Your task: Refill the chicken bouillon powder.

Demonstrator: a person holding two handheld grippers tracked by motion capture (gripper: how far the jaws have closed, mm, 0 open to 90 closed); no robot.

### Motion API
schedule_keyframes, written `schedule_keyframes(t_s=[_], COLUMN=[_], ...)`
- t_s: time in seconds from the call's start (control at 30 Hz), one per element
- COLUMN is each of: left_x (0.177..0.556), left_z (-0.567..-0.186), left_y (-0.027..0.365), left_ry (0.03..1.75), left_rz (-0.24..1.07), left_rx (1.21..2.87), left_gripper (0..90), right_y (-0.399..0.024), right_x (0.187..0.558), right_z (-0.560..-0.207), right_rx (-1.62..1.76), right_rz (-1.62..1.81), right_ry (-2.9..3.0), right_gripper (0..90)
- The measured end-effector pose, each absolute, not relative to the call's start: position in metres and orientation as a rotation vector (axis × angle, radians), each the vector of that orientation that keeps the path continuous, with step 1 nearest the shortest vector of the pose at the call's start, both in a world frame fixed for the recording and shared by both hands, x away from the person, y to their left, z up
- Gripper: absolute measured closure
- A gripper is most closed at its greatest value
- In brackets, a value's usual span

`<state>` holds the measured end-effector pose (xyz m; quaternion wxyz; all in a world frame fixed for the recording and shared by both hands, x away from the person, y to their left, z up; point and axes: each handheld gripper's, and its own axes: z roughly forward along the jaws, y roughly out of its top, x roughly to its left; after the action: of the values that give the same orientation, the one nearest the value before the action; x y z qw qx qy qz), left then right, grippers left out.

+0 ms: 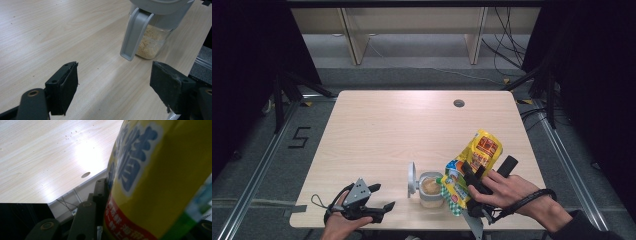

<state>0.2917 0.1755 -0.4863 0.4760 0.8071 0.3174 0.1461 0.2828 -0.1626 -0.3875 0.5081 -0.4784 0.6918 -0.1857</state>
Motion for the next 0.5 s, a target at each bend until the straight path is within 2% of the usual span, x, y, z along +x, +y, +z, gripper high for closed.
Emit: schedule_keyframes(t_s=[0.5], left_x=[0.2922], left_z=[-0.4858], left_y=[0.1768], left_ry=[0.765], left_rz=[0.363], left_rx=[1.992], left_gripper=[21.9], right_y=[-0.1624], right_x=[0.2821], right_z=[-0.3878], right_rx=[-1.152], right_rz=[-0.445], right_ry=[1.669], right_gripper=[71.8])
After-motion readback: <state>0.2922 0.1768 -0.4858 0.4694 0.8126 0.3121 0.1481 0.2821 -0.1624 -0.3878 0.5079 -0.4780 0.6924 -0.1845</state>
